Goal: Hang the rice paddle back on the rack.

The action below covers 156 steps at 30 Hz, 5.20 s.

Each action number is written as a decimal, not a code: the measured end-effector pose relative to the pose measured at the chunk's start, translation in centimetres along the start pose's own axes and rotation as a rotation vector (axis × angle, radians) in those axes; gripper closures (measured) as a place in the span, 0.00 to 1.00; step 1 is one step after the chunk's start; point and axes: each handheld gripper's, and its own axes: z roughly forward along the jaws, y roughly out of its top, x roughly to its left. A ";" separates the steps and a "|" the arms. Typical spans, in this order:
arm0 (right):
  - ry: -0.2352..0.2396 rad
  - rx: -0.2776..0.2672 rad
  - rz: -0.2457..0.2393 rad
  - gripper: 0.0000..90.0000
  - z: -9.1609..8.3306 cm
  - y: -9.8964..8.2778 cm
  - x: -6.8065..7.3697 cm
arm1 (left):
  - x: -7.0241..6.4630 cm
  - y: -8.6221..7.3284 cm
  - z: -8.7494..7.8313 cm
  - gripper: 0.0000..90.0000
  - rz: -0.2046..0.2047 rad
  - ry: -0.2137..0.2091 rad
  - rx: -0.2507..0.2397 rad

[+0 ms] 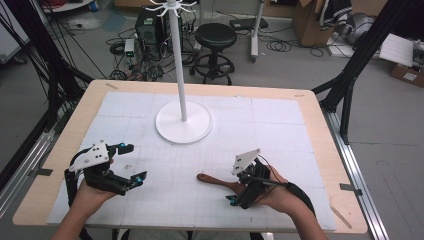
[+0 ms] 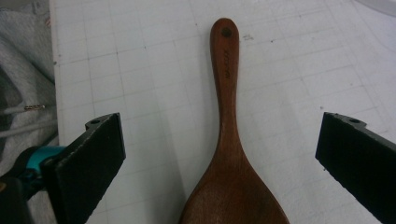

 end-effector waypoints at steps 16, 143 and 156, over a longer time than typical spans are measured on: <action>-0.024 0.123 -0.020 0.01 1.8 1.4 -0.2 | 0.0 0.0 0.0 0.02 0.002 0.002 0.002; 0.052 0.312 0.034 0.88 3.6 3.7 -1.1 | -0.3 0.0 0.3 0.02 0.004 -0.008 0.010; 0.019 0.203 0.088 0.88 2.2 3.4 -1.8 | -0.2 0.0 0.3 0.02 0.006 -0.008 0.011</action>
